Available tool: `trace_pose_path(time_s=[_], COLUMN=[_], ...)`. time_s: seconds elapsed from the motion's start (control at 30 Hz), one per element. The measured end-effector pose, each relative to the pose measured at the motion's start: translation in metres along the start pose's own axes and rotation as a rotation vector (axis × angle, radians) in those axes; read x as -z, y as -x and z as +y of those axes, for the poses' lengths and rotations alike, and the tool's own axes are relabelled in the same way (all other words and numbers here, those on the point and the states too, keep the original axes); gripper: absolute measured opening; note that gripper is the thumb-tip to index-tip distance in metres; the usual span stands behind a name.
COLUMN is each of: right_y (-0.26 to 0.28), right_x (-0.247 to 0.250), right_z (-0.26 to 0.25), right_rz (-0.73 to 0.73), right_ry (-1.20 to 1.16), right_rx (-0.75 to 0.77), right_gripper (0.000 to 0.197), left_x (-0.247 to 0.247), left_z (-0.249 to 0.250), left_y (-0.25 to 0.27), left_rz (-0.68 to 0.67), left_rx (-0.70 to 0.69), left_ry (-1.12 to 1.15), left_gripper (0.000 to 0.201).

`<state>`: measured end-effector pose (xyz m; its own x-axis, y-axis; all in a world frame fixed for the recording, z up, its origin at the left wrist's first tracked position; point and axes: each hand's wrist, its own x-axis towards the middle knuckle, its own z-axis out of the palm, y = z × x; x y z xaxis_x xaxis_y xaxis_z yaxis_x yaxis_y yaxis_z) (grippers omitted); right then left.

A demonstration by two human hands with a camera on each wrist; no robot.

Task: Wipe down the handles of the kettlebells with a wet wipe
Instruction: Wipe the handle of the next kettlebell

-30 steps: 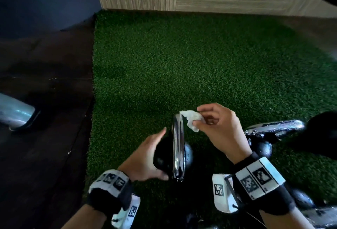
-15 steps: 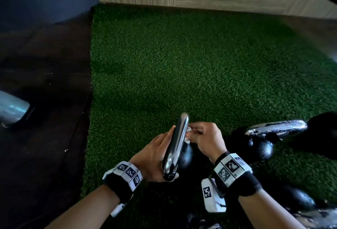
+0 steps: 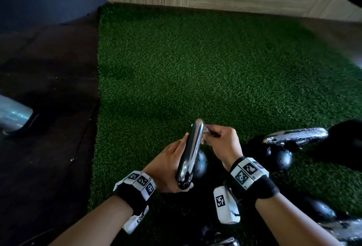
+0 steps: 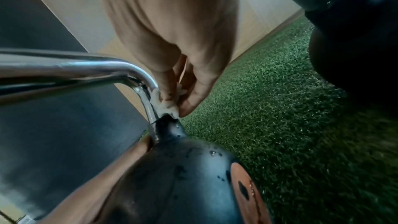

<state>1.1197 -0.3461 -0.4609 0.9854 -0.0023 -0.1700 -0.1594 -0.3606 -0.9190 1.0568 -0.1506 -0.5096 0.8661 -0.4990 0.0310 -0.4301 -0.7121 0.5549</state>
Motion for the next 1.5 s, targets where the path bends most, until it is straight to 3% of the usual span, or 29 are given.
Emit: trace_pose_path(time_s=[0.1,0.27,0.4,0.6,0.73,1.03,1.17,1.3,1.4,1.5], right_y=[-0.003,0.014,0.028,0.022,0.031,0.033,0.029,0.031,0.034,0.035], right_x=[0.004,0.011,0.02,0.026,0.029,0.029,0.029,0.026,0.021,0.017], right_z=[-0.01,-0.036,-0.047,-0.053,-0.047,-0.036,-0.033,-0.031,-0.03,-0.028], right_rz=[0.051,0.083,0.004,-0.011,-0.13,-0.346,-0.344,-0.387,-0.379,-0.331], right_ry=[-0.021,0.008,0.129,0.201,0.219,-0.014,-0.072,-0.077,0.071,0.218], right_rx=[0.052,0.334,0.461,0.436,0.366,0.276,0.256,0.197,0.18,0.219], right_gripper=[0.018,0.022,0.024,0.025,0.032,0.027,0.028,0.03,0.027,0.027], left_x=[0.003,0.011,0.011,0.012,0.021,0.029,0.03,0.029,0.028,0.027], left_z=[0.001,0.002,0.0,-0.005,-0.004,-0.006,-0.007,-0.007,-0.007,-0.008], left_y=[-0.002,-0.004,-0.007,-0.017,-0.02,-0.032,-0.037,-0.041,-0.042,-0.044], left_rz=[0.003,-0.063,-0.119,-0.14,-0.141,-0.193,-0.189,-0.21,-0.241,-0.272], left_rx=[0.044,0.102,0.13,0.19,0.173,0.065,0.07,0.128,0.22,0.366], left_ry=[0.045,0.128,0.042,0.083,0.178,0.25,0.291,0.29,0.352,0.332], left_gripper=[0.132,0.131,0.134,0.134,0.117,0.11,0.104,0.095,0.084,0.097])
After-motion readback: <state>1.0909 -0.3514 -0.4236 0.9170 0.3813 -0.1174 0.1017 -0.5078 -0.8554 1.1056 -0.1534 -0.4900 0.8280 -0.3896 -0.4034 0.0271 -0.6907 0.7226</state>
